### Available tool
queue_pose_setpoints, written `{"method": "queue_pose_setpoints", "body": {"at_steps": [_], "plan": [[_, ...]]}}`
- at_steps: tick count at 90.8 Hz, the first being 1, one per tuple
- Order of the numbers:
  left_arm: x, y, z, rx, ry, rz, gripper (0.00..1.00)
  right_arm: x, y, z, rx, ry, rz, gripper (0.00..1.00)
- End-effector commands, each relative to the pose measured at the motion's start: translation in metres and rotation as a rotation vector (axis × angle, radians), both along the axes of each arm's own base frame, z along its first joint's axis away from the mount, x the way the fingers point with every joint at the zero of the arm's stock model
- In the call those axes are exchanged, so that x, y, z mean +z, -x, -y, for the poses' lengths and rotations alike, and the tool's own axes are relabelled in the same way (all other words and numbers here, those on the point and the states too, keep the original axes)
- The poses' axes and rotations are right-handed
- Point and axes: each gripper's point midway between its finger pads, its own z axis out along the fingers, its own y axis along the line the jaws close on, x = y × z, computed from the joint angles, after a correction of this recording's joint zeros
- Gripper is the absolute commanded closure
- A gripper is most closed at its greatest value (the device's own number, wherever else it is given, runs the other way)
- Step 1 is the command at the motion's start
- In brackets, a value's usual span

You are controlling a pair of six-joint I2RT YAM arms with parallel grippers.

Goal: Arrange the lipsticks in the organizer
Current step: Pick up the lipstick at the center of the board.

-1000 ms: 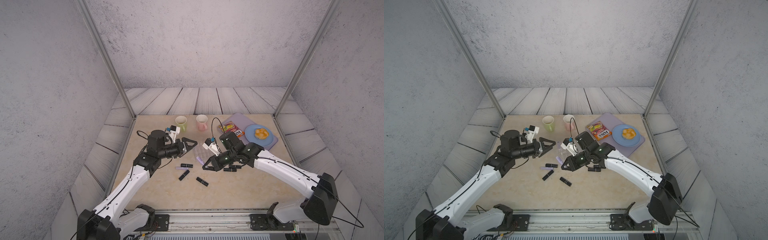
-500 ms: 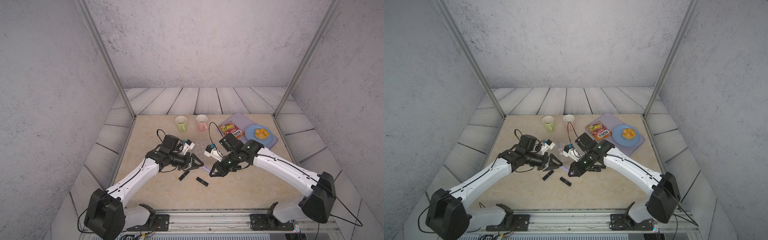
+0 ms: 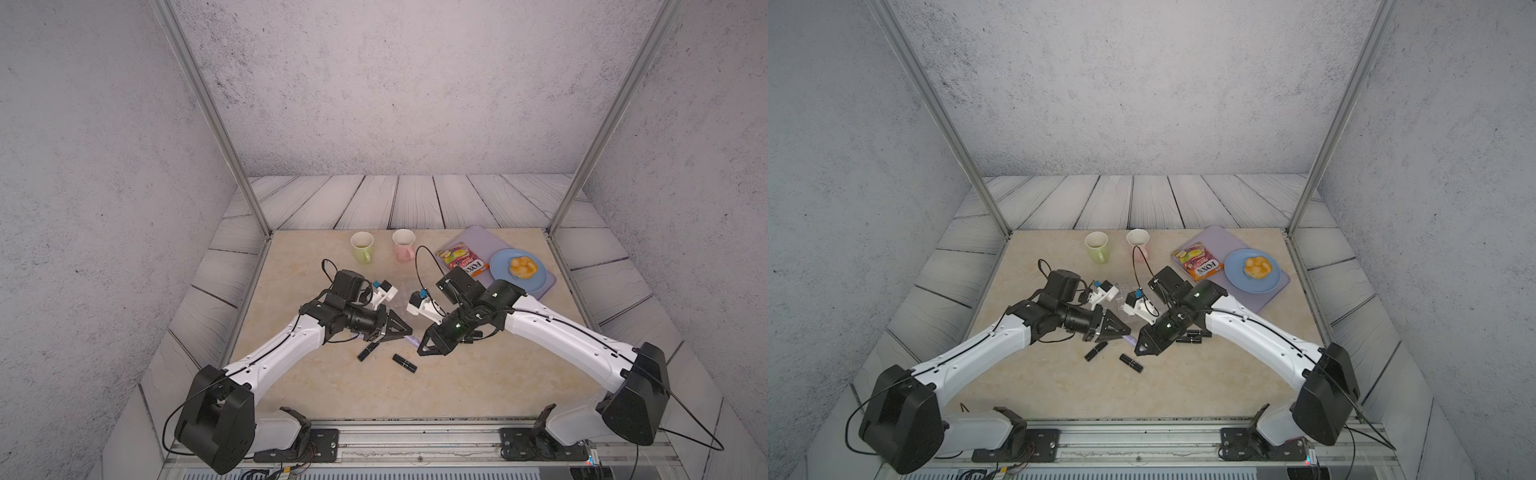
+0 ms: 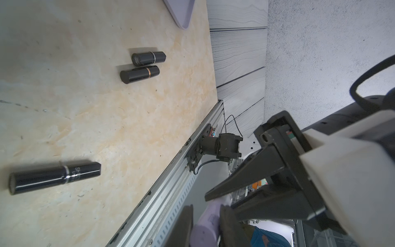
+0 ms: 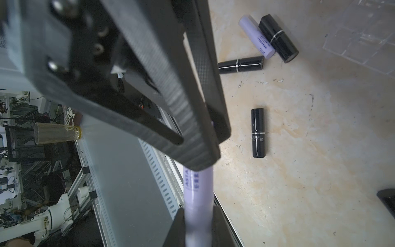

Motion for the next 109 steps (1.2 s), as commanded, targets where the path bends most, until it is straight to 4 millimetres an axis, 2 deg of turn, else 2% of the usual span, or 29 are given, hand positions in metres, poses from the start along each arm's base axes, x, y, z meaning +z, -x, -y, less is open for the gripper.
{"method": "queue_pose_setpoints", "body": {"at_steps": [1, 10, 20, 25, 32, 41, 47, 54, 59, 64, 79, 94, 109], "plan": [[0.003, 0.003, 0.004, -0.037, 0.019, 0.004, 0.86, 0.015, 0.0, -0.006, 0.015, -0.052, 0.024, 0.91], [0.002, -0.006, 0.003, 0.008, 0.031, -0.031, 1.0, 0.016, -0.003, -0.006, -0.006, -0.047, 0.026, 0.8], [0.003, -0.035, -0.006, 0.13, 0.081, -0.082, 1.0, 0.02, -0.011, -0.008, -0.079, -0.072, 0.013, 0.53], [0.004, -0.052, -0.016, 0.215, 0.088, -0.091, 1.0, 0.024, -0.023, -0.008, -0.169, -0.094, 0.001, 0.41], [0.009, -0.077, -0.032, 0.374, 0.111, -0.051, 1.0, 0.028, -0.047, -0.004, -0.361, -0.168, -0.077, 0.35], [0.014, -0.101, -0.058, 0.634, 0.127, 0.067, 1.0, 0.044, -0.071, -0.005, -0.599, -0.393, -0.165, 0.31], [0.014, -0.112, -0.076, 0.801, 0.136, 0.131, 1.0, 0.053, -0.088, 0.0, -0.747, -0.523, -0.165, 0.3], [0.016, -0.12, -0.092, 0.944, 0.17, 0.17, 1.0, 0.046, -0.106, 0.015, -0.93, -0.548, -0.182, 0.3], [0.021, -0.121, -0.096, 1.005, 0.186, 0.212, 1.0, 0.046, -0.115, 0.015, -0.996, -0.593, -0.221, 0.3], [0.027, -0.12, -0.093, 1.029, 0.187, 0.263, 1.0, 0.052, -0.121, 0.008, -1.003, -0.648, -0.258, 0.31], [0.034, -0.109, -0.062, 0.935, 0.201, 0.338, 1.0, 0.066, -0.134, -0.015, -1.006, -0.702, -0.335, 0.34], [0.042, -0.103, -0.054, 0.926, 0.23, 0.42, 1.0, 0.055, -0.14, -0.016, -1.088, -0.685, -0.401, 0.44], [0.047, -0.101, -0.049, 0.926, 0.245, 0.463, 1.0, 0.047, -0.141, -0.016, -1.131, -0.634, -0.434, 0.49]]}}
